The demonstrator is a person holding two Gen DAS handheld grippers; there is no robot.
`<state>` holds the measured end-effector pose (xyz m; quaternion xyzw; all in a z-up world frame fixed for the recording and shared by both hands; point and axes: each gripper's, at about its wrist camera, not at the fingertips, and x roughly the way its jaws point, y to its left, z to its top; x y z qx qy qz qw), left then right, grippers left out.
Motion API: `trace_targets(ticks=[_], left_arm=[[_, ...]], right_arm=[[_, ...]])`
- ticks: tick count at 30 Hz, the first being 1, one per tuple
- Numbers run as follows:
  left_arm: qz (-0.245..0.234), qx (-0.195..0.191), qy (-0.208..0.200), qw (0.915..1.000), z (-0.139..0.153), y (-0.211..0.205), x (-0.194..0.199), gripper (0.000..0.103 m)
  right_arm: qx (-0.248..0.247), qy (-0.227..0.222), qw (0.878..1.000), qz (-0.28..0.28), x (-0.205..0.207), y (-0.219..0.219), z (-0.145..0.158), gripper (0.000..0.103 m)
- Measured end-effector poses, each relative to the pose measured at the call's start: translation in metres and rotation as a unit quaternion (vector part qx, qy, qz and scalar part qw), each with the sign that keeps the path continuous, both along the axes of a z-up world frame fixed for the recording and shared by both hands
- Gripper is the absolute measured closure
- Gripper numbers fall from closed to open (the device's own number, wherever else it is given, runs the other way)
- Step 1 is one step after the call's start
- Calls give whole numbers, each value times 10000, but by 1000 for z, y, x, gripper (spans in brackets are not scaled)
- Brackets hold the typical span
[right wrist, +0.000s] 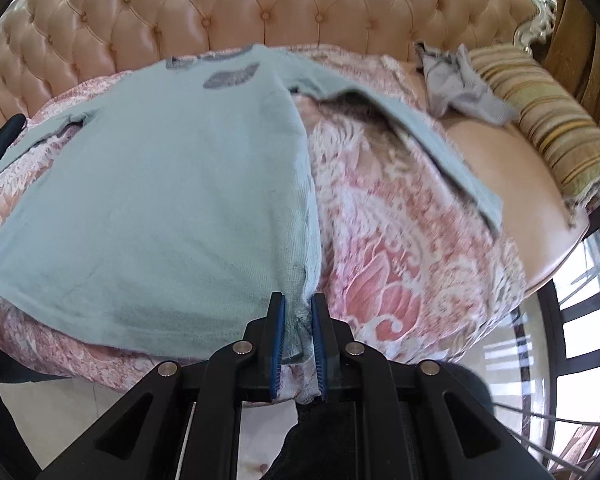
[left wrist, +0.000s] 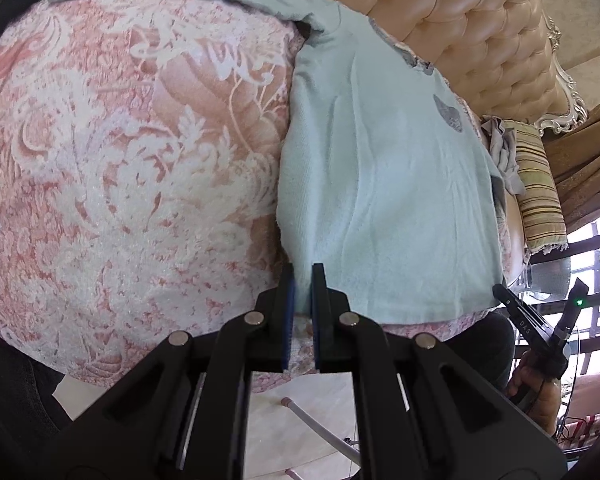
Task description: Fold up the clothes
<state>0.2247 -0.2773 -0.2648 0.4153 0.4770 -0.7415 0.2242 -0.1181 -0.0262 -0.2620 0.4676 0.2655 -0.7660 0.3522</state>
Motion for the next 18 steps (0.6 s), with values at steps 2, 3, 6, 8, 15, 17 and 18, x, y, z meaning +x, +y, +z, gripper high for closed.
trace_targets(ticks=[2,3,6,8,15,17,18], left_arm=[[-7,31,-44,10000,-4,0,0,95],[-17,43,-66,10000,-7,0,0,95],[-7,103,-114,9999,-15,-1,0,94],[17,149,-125,9998,-20,-1,1,91],[74,247,-13,9997,-24,-2,4,90],[147,305,35,9994,-24,-2,7,90],[190,341,60,9992,-23,-2,8,90]], right_arm=[[46,-148,9999,-36,-3,2,-9,90],[63,-212,9997,-52,-5,2,-12,90],[-2,-388,9992,-93,-10,6,-6,88],[-164,-408,9989,-158,-20,12,12,71],[-1689,-1139,9745,-941,-117,11,55,33],[-2124,-1778,9527,-1250,-157,-2,42,33],[-2190,-1910,9463,-1416,-170,-9,35,33]])
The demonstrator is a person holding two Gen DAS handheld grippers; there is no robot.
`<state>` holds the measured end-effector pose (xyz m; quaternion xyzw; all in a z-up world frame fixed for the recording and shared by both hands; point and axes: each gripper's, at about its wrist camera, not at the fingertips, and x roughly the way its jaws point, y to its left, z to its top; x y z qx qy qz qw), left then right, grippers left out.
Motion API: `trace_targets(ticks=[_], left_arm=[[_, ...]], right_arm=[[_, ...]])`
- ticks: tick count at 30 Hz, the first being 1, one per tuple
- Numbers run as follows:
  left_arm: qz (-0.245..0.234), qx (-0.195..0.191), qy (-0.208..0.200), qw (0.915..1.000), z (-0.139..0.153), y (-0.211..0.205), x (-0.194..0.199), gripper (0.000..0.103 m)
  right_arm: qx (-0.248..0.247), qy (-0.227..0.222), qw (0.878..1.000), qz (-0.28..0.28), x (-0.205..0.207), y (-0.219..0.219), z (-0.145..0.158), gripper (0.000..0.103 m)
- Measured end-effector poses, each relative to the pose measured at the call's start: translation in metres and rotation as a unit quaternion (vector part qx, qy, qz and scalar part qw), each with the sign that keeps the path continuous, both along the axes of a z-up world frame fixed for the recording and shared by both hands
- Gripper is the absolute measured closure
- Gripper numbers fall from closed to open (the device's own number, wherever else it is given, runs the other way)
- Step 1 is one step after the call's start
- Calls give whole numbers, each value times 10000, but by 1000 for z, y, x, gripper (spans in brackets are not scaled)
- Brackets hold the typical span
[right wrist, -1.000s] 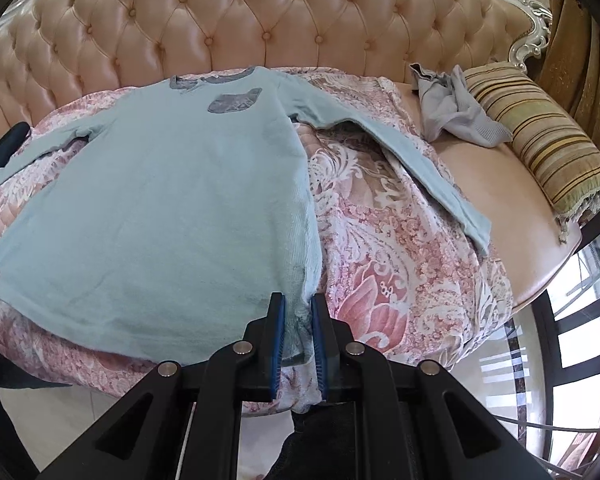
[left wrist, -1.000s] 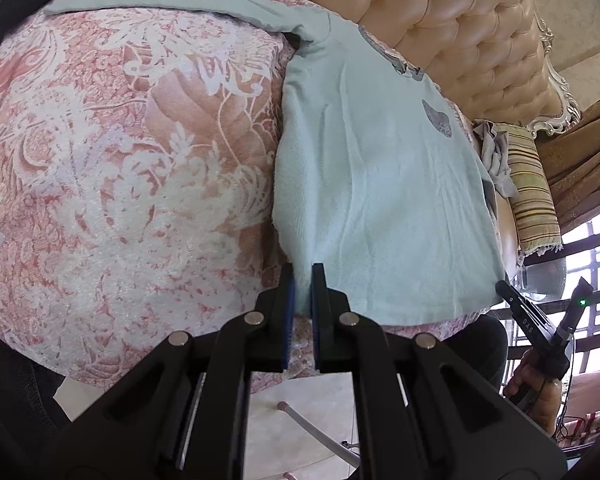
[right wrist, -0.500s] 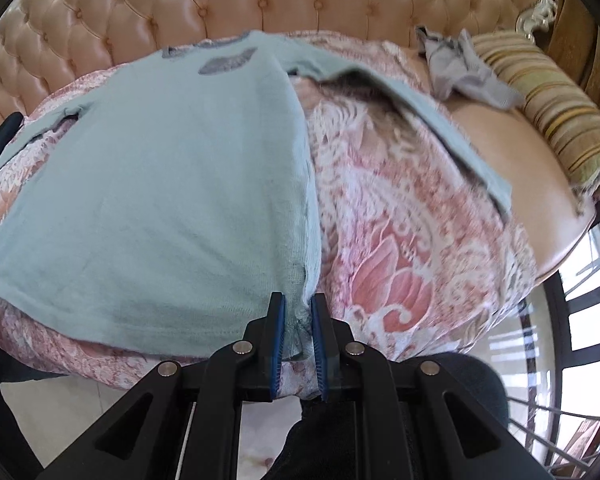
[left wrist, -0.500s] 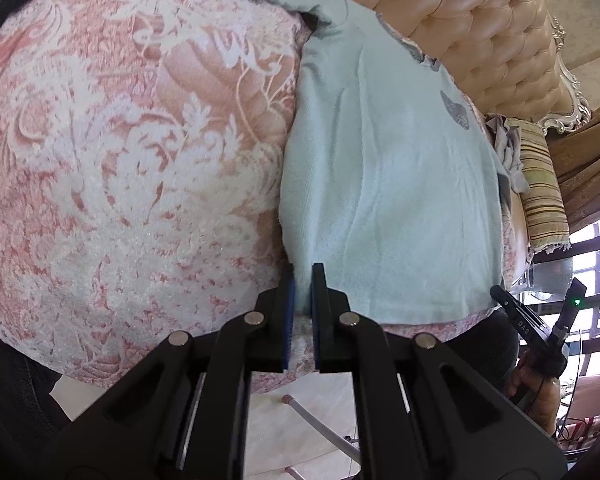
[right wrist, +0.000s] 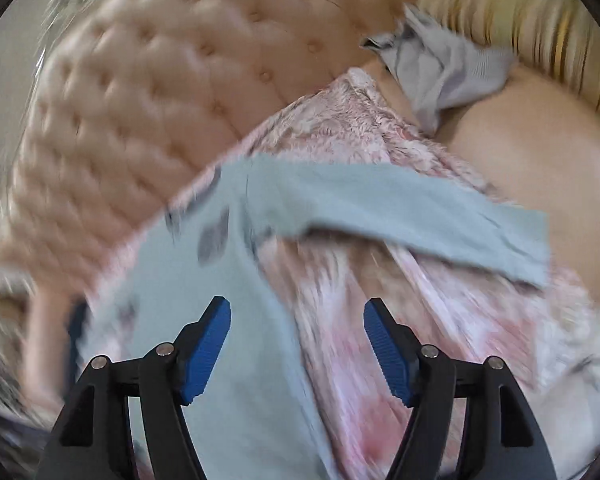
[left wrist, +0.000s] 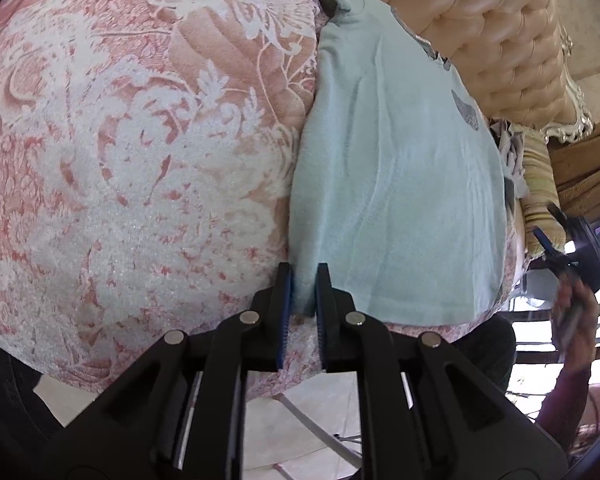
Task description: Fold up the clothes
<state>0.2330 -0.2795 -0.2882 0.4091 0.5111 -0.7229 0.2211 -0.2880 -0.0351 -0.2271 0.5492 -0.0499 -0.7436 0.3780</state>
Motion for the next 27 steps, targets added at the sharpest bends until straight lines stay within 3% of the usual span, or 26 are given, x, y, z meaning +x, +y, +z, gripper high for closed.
trace_targets(ticks=[6,10,13,14,15,17,20,23,27], left_arm=[[-99,-171,102,9998,10,1,2,88],[-48,-106,118,9999,9,-2,4,87],[-27,-78,111,9999,7,-4,6,87],[-20,-72,108,9999,7,-4,7,87],[-10,-71,110,9999,8,-5,7,87],[12,-87,137,9999,10,-6,11,87],[28,-77,134,9999,9,-7,12,86],[21,-55,110,9999,8,-7,14,86],[52,-42,124,9999,10,-9,16,86]], right_arm=[[-204,-1238,9884,-859,-51,-30,-48,33],[-105,-1454,9818,-1215,-57,-42,-66,33],[-59,-958,9860,-1363,-63,-49,-63,34],[31,-683,9881,-1380,-65,-52,-58,47],[128,-400,9894,-1392,-67,-56,-54,76],[528,429,9907,-1177,-70,-64,-34,100],[894,1316,9835,-861,-79,-76,-11,100],[1296,2075,9686,-442,-88,-92,7,100],[1872,2358,9536,54,-89,-111,-3,100]])
